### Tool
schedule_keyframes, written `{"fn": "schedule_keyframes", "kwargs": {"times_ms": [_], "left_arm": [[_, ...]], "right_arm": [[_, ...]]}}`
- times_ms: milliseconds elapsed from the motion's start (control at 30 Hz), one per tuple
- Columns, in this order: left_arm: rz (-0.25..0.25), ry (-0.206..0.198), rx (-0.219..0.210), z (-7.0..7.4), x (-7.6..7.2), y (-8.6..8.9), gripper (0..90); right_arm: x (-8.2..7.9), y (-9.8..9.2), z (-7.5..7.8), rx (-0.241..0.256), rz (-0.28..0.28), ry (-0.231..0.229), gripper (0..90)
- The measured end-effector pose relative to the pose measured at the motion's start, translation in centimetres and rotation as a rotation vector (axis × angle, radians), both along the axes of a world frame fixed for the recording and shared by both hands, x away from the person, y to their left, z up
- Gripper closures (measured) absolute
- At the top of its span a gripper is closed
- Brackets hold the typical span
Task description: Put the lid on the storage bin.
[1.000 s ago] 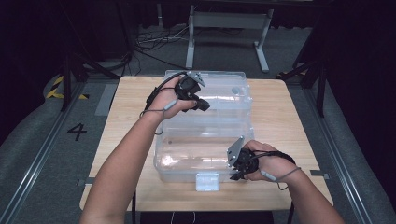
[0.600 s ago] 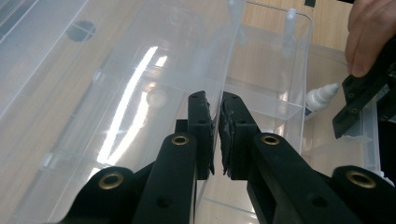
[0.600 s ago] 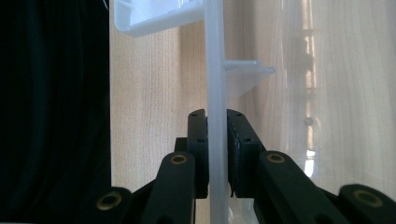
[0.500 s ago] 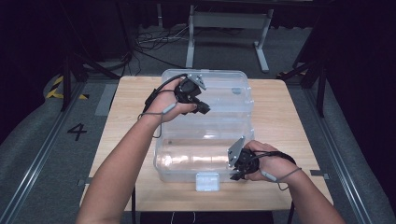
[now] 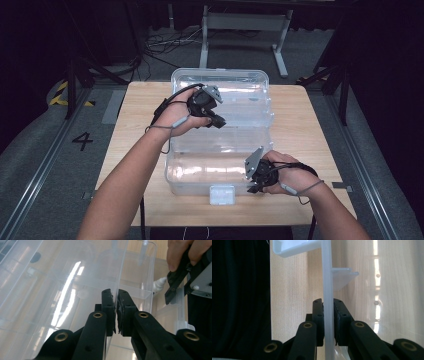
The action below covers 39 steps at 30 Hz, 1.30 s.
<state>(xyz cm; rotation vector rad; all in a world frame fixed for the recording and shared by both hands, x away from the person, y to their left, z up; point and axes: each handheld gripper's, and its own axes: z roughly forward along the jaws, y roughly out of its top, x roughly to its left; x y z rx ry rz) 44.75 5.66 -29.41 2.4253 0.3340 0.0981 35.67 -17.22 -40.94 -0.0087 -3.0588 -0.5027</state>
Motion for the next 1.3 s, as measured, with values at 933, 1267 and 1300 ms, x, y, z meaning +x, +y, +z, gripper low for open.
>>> {"fn": "schedule_keyframes", "kwargs": {"times_ms": [933, 1267, 1300], "left_arm": [[-0.053, -0.004, 0.053, 0.1, -3.1, -0.5, 86.2], [-0.072, 0.001, 0.063, -0.2, -4.0, -0.7, 86.5], [-0.072, 0.001, 0.063, -0.2, -4.0, -0.7, 86.5]], "right_arm": [[-0.5, -0.1, 0.4, -0.012, -0.025, -0.024, 80.7], [-0.7, -0.5, 1.2, 0.018, -0.022, -0.04, 80.8], [-0.7, -0.5, 1.2, 0.018, -0.022, -0.04, 80.8]]}}
